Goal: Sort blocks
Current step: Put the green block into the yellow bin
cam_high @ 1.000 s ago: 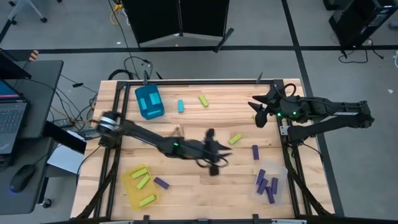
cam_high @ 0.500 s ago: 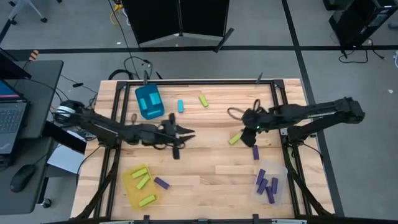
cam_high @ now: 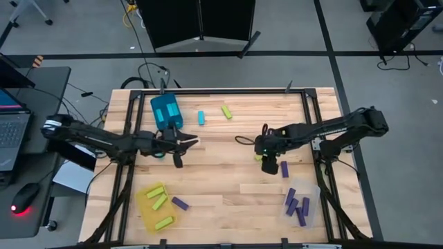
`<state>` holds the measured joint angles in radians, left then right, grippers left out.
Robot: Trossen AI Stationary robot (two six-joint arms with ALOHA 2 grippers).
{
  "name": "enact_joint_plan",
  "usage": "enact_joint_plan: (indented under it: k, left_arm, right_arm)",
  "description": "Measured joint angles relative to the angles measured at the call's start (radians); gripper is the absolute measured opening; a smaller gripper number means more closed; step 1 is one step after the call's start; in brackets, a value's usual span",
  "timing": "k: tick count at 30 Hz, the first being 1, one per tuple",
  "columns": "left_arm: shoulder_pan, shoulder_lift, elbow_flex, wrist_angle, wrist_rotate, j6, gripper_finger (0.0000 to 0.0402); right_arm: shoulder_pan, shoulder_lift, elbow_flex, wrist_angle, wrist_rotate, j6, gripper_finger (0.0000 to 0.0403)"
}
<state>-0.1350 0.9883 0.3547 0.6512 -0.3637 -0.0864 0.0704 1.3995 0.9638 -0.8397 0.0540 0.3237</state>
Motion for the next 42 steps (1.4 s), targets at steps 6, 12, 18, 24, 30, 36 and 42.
enact_joint_plan:
  k: [6,12,18,24,30,36,42]
  left_arm:
    - [0.04,-0.071,-0.001,-0.111,0.047,-0.003,0.0089]
    - [0.085,-0.137,0.0,-0.162,0.092,0.008,0.0089]
    - [0.131,-0.188,0.0,-0.238,0.122,0.004,0.0089]
    - [0.137,-0.193,0.0,-0.247,0.124,0.004,0.0089]
    - [0.137,-0.193,0.0,-0.247,0.125,0.003,0.0089]
    - [0.136,-0.193,0.0,-0.245,0.126,0.003,0.0089]
    - [0.136,-0.193,0.0,-0.243,0.126,0.004,0.0089]
  right_arm:
    - [-0.02,0.074,0.0,-0.002,-0.011,-0.105,0.0222]
    - [-0.042,0.173,0.0,0.052,-0.014,-0.206,0.0246]
    - [-0.046,0.234,0.001,0.085,-0.014,-0.304,0.0258]
    - [-0.058,0.253,0.001,0.082,-0.026,-0.373,0.0256]
    - [-0.08,0.307,0.001,0.089,-0.029,-0.44,0.0255]
    - [-0.086,0.346,0.006,0.106,-0.017,-0.485,0.0247]
    - [-0.093,0.342,-0.002,0.114,-0.049,-0.485,0.0186]
